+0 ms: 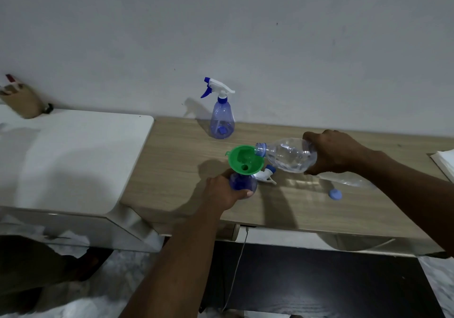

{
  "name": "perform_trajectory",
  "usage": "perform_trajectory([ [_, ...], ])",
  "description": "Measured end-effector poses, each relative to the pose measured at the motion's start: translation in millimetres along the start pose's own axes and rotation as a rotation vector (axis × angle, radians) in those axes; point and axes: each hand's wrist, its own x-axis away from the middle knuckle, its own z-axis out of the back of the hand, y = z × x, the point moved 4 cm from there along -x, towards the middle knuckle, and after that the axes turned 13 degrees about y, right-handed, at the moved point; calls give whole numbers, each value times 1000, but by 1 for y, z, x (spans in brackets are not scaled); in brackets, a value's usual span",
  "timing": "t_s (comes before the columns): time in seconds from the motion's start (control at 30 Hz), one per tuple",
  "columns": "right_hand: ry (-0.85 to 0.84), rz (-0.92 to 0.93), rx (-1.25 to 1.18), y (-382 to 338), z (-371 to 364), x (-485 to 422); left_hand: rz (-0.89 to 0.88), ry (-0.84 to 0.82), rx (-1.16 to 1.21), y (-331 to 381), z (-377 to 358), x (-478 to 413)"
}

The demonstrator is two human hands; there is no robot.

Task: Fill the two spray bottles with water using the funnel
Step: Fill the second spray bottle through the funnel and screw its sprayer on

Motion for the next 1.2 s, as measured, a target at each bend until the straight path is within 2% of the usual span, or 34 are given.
perform_trajectory([
  [0.6, -61, 84, 126, -1, 8, -3, 14, 9, 84, -13, -13, -8],
  [1.2, -30, 90, 107, 3, 8, -1, 17, 13, 61, -17, -17, -12],
])
